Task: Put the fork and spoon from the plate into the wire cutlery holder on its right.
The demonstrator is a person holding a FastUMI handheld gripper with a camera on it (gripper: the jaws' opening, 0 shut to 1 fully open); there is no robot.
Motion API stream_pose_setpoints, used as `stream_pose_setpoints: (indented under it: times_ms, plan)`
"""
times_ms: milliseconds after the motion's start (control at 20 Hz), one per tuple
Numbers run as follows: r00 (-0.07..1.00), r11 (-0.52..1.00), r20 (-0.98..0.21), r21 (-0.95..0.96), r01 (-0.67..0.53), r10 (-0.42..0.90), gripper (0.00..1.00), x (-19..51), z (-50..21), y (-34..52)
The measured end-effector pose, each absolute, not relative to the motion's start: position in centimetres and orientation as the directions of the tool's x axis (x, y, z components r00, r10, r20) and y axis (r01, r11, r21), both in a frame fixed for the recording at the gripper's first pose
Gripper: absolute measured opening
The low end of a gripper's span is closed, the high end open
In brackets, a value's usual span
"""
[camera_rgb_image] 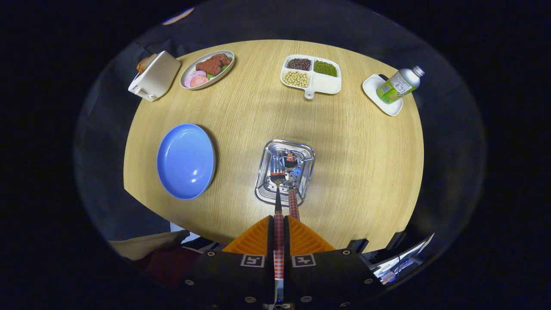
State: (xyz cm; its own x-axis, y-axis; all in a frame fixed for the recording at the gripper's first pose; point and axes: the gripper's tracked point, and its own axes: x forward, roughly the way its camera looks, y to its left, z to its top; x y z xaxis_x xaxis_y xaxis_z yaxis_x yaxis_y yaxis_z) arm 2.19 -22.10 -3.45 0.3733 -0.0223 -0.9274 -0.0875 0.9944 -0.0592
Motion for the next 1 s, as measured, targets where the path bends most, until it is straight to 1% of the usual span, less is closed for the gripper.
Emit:
stream_pose_setpoints:
  times_ms: [400,500,550,650,750,850,900,950,1000]
  plan:
    - [0.328,0.994,-0.944,-0.062,-0.088,-0.03,0.08,4.1,-4.8,-21.7]
    - [0.334,0.995,-0.942,-0.057,-0.083,-0.026,0.09,4.5,-4.9,-21.5]
    - [0.338,0.995,-0.941,-0.056,-0.082,-0.025,0.12,4.6,-5.0,-21.6]
    - [0.347,0.996,-0.937,-0.053,-0.074,-0.024,0.13,4.8,-4.9,-21.7]
    - [0.357,0.997,-0.934,-0.042,-0.063,-0.017,0.13,4.7,-4.6,-21.9]
    - [0.388,0.998,-0.921,-0.03,-0.056,-0.006,0.17,4.8,-4.2,-22.1]
    - [0.42,0.998,-0.907,-0.027,-0.058,0.0,0.2,5.0,-3.6,-22.2]
    - [0.466,0.998,-0.885,-0.015,-0.062,0.016,0.31,5.5,-2.9,-22.0]
    - [0.508,0.998,-0.861,-0.01,-0.063,0.023,0.36,5.8,-2.1,-22.0]
